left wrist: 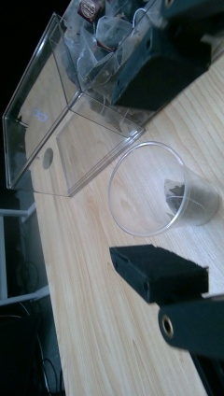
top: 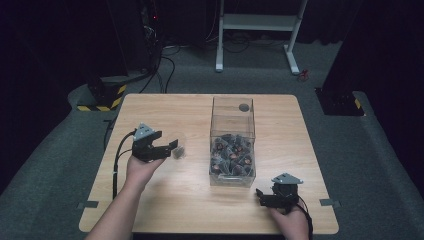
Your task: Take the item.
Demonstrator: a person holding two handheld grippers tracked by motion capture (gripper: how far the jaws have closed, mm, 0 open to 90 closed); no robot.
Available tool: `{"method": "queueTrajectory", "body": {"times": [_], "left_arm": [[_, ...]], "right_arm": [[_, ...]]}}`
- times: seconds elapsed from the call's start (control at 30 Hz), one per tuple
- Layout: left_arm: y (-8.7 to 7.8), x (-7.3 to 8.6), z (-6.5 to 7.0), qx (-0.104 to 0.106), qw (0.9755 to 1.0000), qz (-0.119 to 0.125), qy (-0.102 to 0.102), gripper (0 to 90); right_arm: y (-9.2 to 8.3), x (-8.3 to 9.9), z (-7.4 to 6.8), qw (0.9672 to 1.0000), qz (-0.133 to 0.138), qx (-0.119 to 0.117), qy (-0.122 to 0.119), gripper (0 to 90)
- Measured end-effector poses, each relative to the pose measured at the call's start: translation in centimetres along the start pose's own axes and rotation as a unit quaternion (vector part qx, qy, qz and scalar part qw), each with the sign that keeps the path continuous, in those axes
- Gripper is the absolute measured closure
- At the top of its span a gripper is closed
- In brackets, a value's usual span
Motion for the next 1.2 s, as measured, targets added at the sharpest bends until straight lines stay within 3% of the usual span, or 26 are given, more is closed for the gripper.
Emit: {"method": "queueTrajectory", "body": {"times": [0.27,0.5,0.77,0.8,0.83,0.93,1.0,1.07,1.17,1.2], "left_arm": [[-1.2,0.1,0.4,-0.001,1.0,-0.005,0.004,15.8],[-1.9,1.9,0.8,0.002,0.9998,-0.021,0.005,16.0],[-2.3,4.4,1.2,0.013,0.9991,-0.038,-0.012,16.7],[-2.2,4.7,1.3,0.014,0.999,-0.039,-0.017,16.8],[-2.2,4.9,1.6,0.015,0.9986,-0.033,-0.037,17.2],[-2.1,6.1,1.7,0.018,0.9983,-0.043,-0.036,18.0],[-2.0,6.7,2.0,0.015,0.9979,-0.042,-0.048,18.0],[-2.3,7.6,2.0,0.02,0.9974,-0.06,-0.034,18.0],[-2.6,8.8,2.2,0.017,0.9968,-0.071,-0.031,18.1],[-2.9,9.4,1.9,0.021,0.9959,-0.087,-0.009,18.1]], "right_arm": [[0.0,0.0,-0.1,1.0,-0.002,-0.001,0.003,8.1],[0.0,0.0,-0.1,1.0,-0.002,0.0,0.003,8.1],[0.0,0.0,-0.1,1.0,-0.001,0.0,0.005,8.1],[0.0,0.0,-0.1,1.0,-0.002,0.0,0.005,8.1],[0.0,0.0,-0.1,1.0,-0.002,0.0,0.005,8.1],[0.0,0.0,-0.1,1.0,-0.001,0.0,0.005,8.1],[0.1,-0.1,-0.1,1.0,0.0,0.0,0.002,8.1],[0.1,-0.1,0.0,1.0,0.0,0.0,0.001,8.1],[0.1,-0.1,-0.1,1.0,0.0,0.0,0.001,8.2],[0.1,-0.1,-0.1,1.0,0.0,-0.001,0.001,8.2]]}}
Point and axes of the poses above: each handheld gripper's, and its own axes: y roughly forward along the jaws, x roughly out of its underside, z roughly to its right, the point moved 5 cm from there along y, roughly forward along the jaws, and after that the axes turned 14 degrees about y, right-handed, at the moved point
